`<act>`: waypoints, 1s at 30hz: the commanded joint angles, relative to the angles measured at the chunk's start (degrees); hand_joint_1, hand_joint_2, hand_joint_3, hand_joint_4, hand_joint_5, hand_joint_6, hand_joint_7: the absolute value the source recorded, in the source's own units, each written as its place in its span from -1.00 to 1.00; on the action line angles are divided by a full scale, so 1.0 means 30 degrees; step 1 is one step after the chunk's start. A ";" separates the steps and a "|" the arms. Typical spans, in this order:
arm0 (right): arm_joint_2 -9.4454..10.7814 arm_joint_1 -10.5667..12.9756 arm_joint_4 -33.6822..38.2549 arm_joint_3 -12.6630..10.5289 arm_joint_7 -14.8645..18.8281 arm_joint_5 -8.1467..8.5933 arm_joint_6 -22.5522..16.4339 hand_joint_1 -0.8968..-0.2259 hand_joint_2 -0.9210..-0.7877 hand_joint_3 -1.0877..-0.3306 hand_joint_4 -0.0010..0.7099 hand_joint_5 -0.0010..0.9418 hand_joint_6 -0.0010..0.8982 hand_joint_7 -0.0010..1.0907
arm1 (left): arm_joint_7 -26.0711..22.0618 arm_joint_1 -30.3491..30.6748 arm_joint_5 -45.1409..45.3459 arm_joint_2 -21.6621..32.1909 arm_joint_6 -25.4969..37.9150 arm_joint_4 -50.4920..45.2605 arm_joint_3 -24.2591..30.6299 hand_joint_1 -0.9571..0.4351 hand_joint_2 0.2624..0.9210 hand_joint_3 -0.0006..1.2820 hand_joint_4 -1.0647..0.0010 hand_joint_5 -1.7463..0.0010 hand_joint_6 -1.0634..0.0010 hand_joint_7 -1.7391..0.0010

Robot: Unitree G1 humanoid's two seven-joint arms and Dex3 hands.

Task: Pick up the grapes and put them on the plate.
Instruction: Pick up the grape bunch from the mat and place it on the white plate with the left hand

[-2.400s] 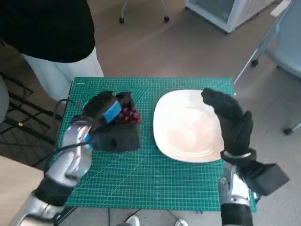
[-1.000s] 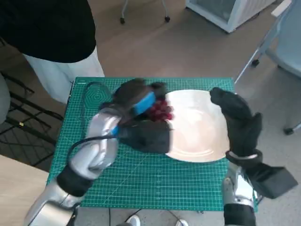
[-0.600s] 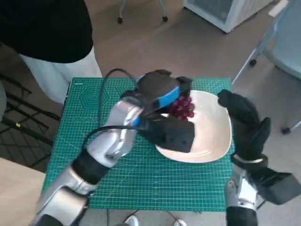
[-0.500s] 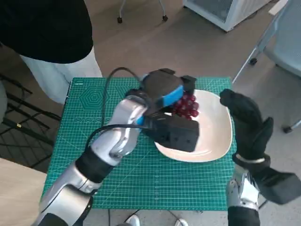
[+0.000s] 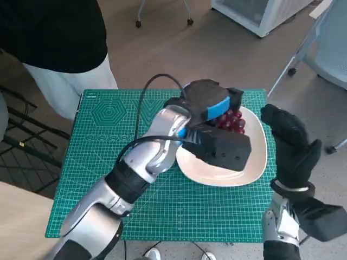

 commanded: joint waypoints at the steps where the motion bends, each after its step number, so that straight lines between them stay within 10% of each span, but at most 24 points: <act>1: 0.0105 0.0486 0.0033 0.0047 -0.0440 -0.0365 0.0011 -0.28 -1.00 -0.03 0.32 -0.99 -0.72 -0.46 | 0.0018 -0.0711 -0.0234 -0.0217 -0.0154 0.0185 0.0033 0.38 1.00 -0.64 0.16 -0.77 0.00 -0.30; 21: 0.0184 0.0338 0.0486 0.0214 -0.0754 -0.0564 -0.0265 -0.27 -1.00 -0.03 0.32 -1.00 -0.69 -0.51 | 0.0008 -0.0814 -0.0399 -0.0302 -0.0771 0.1224 -0.0005 0.40 1.00 -0.61 0.17 -0.68 0.13 -0.44; 26: 0.0207 0.0282 0.0612 0.0230 -0.0752 -0.0556 -0.0312 -0.26 -1.00 -0.03 0.32 -1.00 -0.69 -0.53 | -0.0966 -0.0575 -0.1277 -0.0342 -0.0699 0.1269 0.0346 0.78 0.86 -0.48 0.10 -0.68 0.29 0.54; 30: 0.0241 0.0268 0.0641 0.0264 -0.0768 -0.0570 -0.0334 -0.26 -1.00 -0.03 0.32 -1.00 -0.68 -0.54 | -0.1687 -0.0665 -0.1862 -0.0428 -0.0457 0.1664 0.0450 0.86 0.69 -0.30 0.12 -0.72 0.45 0.89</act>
